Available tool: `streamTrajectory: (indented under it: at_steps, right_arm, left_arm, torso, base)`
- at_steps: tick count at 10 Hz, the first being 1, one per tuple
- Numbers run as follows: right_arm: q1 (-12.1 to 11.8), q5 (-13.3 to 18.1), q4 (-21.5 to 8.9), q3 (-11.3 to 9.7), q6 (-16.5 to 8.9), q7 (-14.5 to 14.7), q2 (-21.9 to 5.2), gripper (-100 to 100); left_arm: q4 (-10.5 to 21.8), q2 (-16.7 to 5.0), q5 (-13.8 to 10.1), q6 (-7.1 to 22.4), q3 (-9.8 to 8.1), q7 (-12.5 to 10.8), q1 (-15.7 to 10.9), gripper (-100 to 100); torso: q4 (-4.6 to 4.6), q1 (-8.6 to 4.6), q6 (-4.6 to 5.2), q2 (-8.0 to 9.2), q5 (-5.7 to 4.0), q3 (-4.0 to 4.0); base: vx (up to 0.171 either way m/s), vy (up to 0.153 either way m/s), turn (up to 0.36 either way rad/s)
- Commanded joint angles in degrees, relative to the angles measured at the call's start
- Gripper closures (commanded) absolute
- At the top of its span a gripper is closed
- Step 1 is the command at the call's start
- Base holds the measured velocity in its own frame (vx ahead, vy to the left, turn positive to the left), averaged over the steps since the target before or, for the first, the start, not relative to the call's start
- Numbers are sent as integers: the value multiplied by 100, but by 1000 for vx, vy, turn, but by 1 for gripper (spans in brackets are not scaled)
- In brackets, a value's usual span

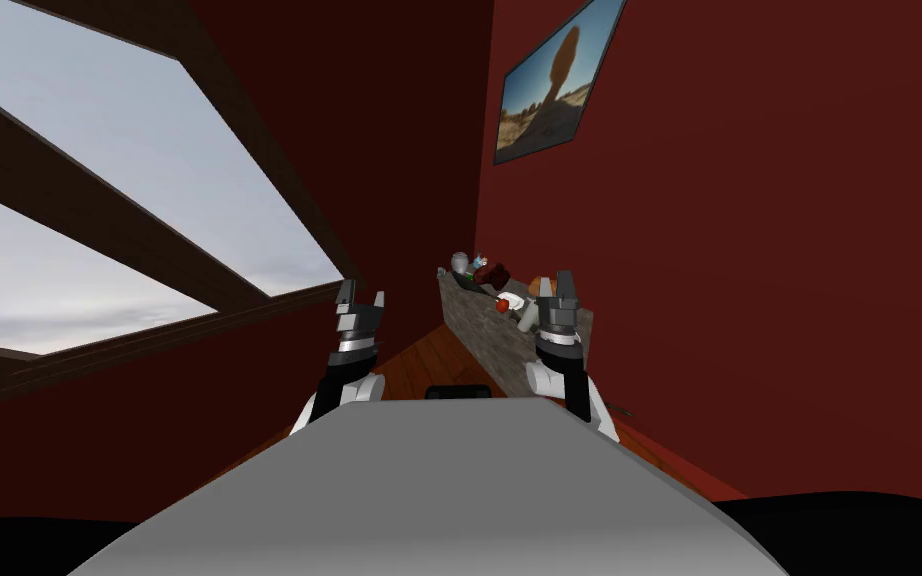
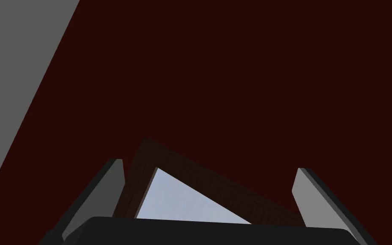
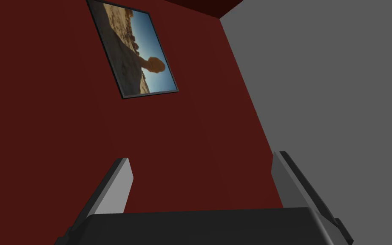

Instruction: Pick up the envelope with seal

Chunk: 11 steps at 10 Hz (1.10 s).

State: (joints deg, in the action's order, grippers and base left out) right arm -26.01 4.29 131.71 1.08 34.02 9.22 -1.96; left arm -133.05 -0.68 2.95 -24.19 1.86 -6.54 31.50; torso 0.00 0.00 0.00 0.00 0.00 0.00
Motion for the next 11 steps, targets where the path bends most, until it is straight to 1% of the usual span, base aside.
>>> streamTrajectory:
  at_steps: [1,2,4,5,6,7,8,9,10,11]
  right_arm:
    - [-8,-10,-53,12,-17,-58,-201,-100]
    - [-18,-19,-107,23,-35,-113,-382,-100]
    - [-52,-42,-261,51,-86,-271,-747,-100]
    - [-52,-42,-261,51,-86,-271,-859,-100]
    - [-84,-56,-355,65,-120,-372,-1064,-100]
    - [-84,-56,-355,65,-120,-372,-1142,-100]
    - [-126,-72,-459,79,-159,-488,-1364,-100]
    - [-126,-72,-459,79,-159,-488,-1449,-100]
    - [-178,-88,-573,90,-203,-615,-1664,-100]
    - [-178,-88,-573,90,-203,-615,-1778,-100]
  left_arm:
    - [0,0,0,0,0,0,0,0]
    - [0,0,0,0,0,0,0,0]
    - [0,1,0,0,1,0,-1,0]
    - [0,1,0,0,2,0,-1,0]
    - [0,1,0,0,1,0,0,0]
    - [0,1,0,0,1,0,-1,0]
    - [0,1,0,0,1,0,0,0]
    - [0,1,0,0,1,0,0,0]
    - [0,1,0,0,1,0,0,0]
    - [0,1,0,0,1,0,0,0]
  torso:
    - [0,0,0,0,0,0]
    - [0,12,-1,3,2,1]
    - [3,53,-1,16,11,9]
    - [4,60,-1,16,14,9]
    - [3,44,0,11,11,7]
    - [3,38,-1,13,9,7]
    - [2,28,0,9,7,5]
    - [1,29,0,5,7,3]
    - [1,26,0,4,6,2]
    - [1,34,-1,4,8,2]
  base:
    - [-9,41,23]
    - [-30,105,31]
    - [-45,160,26]
    - [-21,108,9]
    - [-33,98,38]
    - [-17,71,11]
    - [-4,80,39]
    - [-7,72,14]
    - [-11,99,44]
    - [-6,87,16]
